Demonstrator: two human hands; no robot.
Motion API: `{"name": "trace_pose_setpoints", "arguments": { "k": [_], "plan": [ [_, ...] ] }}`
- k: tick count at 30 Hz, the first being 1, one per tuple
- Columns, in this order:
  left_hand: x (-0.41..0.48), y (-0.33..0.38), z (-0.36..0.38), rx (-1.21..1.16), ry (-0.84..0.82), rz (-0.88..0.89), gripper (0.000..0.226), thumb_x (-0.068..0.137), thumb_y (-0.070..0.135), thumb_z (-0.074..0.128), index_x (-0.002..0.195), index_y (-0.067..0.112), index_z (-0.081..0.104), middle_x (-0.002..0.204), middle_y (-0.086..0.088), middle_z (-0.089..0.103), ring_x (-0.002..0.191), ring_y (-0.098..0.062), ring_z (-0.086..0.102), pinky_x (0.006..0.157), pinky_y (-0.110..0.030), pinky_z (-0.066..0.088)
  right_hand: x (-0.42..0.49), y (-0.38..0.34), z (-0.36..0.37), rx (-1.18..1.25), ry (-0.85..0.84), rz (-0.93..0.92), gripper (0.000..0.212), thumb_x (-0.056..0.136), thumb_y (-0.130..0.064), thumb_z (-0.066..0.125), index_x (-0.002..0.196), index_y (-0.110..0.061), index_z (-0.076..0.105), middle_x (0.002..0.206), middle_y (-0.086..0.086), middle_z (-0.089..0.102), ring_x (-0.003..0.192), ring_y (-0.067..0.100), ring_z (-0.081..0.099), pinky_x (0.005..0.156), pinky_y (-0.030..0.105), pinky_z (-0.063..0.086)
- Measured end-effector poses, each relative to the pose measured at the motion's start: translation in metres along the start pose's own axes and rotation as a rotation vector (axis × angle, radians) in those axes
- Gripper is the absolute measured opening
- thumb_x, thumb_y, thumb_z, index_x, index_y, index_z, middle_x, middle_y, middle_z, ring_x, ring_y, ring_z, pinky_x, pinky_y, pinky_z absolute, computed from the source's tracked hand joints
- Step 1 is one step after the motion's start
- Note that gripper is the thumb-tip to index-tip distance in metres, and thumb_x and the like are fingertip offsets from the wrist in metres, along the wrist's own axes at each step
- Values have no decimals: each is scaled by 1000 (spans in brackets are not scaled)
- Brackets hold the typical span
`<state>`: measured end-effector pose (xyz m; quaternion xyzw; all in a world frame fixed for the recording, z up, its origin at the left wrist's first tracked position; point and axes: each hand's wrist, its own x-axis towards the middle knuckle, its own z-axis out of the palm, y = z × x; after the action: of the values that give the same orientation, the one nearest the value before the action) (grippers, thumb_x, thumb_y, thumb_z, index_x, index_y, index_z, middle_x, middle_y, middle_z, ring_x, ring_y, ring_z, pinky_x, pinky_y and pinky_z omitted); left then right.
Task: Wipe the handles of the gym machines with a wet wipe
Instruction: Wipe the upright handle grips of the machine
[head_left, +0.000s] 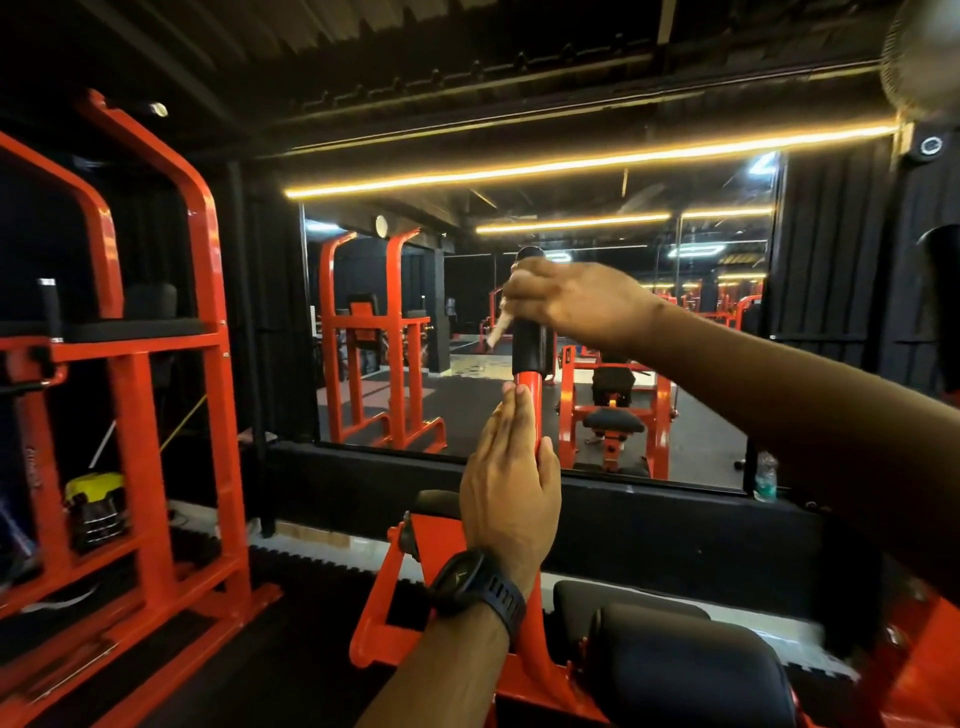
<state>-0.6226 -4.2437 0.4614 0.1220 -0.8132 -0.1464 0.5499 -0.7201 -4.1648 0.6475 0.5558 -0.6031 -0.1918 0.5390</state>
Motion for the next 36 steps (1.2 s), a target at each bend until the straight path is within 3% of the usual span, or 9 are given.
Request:
{"name": "trace_pose_setpoints", "arguments": {
  "k": [5, 9, 14, 17, 22, 27, 31, 33, 36],
  "plan": [
    [-1, 0, -2, -3, -18, -4, 63, 104, 29, 49, 149, 23, 5, 162, 1, 26, 147, -15, 30, 112, -28, 23, 12, -12, 7, -55, -91, -53, 60, 81, -7, 76, 136, -13, 53, 146, 12, 42, 139, 32, 35, 92, 36, 55],
    [0, 0, -1, -12, -23, 1, 61, 105, 30, 46, 150, 25, 4, 163, 4, 21, 146, -8, 20, 115, -26, 19, 18, 7, -4, -26, -27, 156, 48, 93, -13, 63, 140, -15, 50, 141, 7, 45, 130, 27, 42, 85, 32, 51],
    [0, -1, -2, -31, -20, 14, 60, 106, 32, 42, 149, 28, 0, 164, 6, 15, 141, -1, 9, 115, -23, 12, 18, -1, 1, 14, -15, 204, 53, 90, -9, 65, 141, -9, 48, 144, 13, 44, 135, 31, 39, 97, 39, 50],
    [1, 0, -2, -31, -29, -3, 62, 105, 31, 44, 150, 26, 2, 164, 6, 17, 146, -6, 17, 115, -24, 10, 19, 11, 5, 206, 72, 498, 54, 91, -3, 62, 142, -12, 47, 139, 15, 51, 130, 31, 47, 100, 42, 50],
    [0, 2, -2, -26, -20, -25, 64, 103, 29, 50, 154, 23, 11, 162, 3, 26, 147, -13, 29, 114, -27, 20, 15, -24, 24, 837, 350, 1005, 30, 99, -8, 56, 128, -10, 63, 123, 14, 68, 101, 22, 69, 68, 15, 50],
    [0, 2, -2, -25, -33, -28, 63, 103, 29, 50, 156, 21, 17, 162, 3, 25, 147, -14, 30, 115, -30, 28, 22, -30, 19, 1201, 439, 1112, 29, 101, -4, 50, 126, -7, 64, 107, 8, 71, 87, 15, 69, 73, 36, 62],
    [0, 3, -3, -28, -19, -30, 62, 104, 30, 49, 157, 23, 17, 162, 4, 25, 147, -13, 30, 117, -34, 34, 17, -41, 20, 1574, 503, 1158, 21, 103, -7, 46, 101, -4, 67, 88, 10, 67, 84, 24, 68, 80, 49, 60],
    [0, 3, -2, -21, -2, -23, 62, 102, 29, 52, 156, 22, 22, 160, 2, 31, 144, -14, 35, 114, -35, 38, 11, -47, 26, 1534, 464, 1177, 20, 102, -7, 48, 98, -4, 67, 94, 14, 69, 91, 32, 69, 83, 50, 59],
    [0, 2, 0, -24, 10, -22, 63, 101, 27, 56, 155, 21, 24, 158, 1, 35, 142, -15, 39, 111, -35, 38, 16, -38, 25, 1573, 471, 1203, 22, 101, -4, 48, 93, -7, 67, 91, 11, 69, 85, 21, 70, 76, 40, 61]
  ]
}}
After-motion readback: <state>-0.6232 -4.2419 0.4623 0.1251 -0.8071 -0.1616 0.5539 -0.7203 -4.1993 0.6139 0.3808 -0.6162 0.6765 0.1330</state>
